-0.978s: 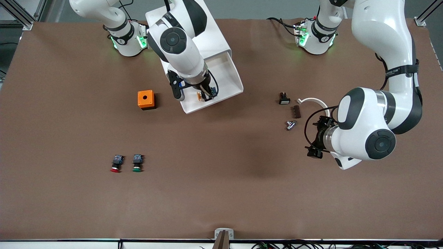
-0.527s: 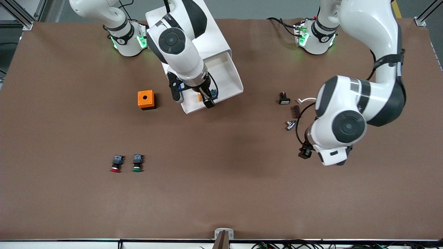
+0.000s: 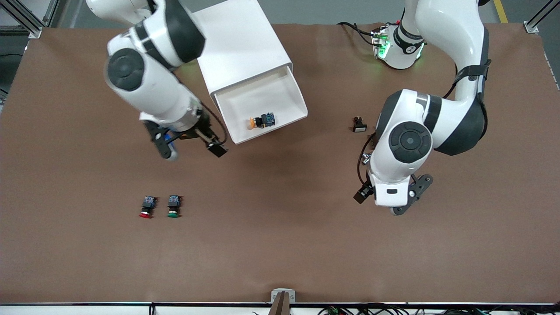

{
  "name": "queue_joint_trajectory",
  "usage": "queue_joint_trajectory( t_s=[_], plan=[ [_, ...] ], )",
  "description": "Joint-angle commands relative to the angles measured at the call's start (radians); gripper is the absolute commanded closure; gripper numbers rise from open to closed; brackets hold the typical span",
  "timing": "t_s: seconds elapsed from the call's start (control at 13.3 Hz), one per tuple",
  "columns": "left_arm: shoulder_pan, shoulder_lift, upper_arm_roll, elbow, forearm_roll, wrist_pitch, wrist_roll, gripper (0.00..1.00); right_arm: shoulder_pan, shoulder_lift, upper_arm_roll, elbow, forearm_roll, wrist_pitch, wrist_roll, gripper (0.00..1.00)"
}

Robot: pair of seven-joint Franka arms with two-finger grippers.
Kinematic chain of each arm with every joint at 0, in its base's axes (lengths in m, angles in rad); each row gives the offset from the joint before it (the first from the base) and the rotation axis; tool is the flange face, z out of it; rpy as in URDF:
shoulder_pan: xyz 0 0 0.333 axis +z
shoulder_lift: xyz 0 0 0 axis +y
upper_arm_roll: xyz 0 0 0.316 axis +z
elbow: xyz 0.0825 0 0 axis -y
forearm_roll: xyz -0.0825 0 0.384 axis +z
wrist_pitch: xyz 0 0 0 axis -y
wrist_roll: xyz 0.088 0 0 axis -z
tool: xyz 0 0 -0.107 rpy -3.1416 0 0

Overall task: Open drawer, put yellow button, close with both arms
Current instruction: 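Release the yellow button in the drawer and withdraw the right gripper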

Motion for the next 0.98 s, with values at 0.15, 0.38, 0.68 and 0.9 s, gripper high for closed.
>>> queue_joint_trajectory(
  t_s=[0.15,0.38,0.68,0.9],
  plan=[
    [0.0,0.027,-0.156,-0.01,0.018,0.071,0.064,0.01,-0.2,0.001,0.013,0.12,-0.114,-0.188,-0.513,0.0],
    [-0.014,0.047,-0.244,-0.013,0.015,0.076,0.092,0.01,-0.287,-0.013,0.013,0.127,-0.162,-0.198,-0.732,0.0],
    [-0.113,0.081,-0.256,-0.017,0.003,0.076,0.073,0.01,-0.416,-0.059,0.013,0.122,-0.16,-0.228,-1.024,0.0],
    [-0.165,0.095,-0.256,-0.02,-0.075,0.076,0.069,0.01,-0.475,-0.089,0.012,0.11,-0.164,-0.192,-1.196,0.0]
  ],
)
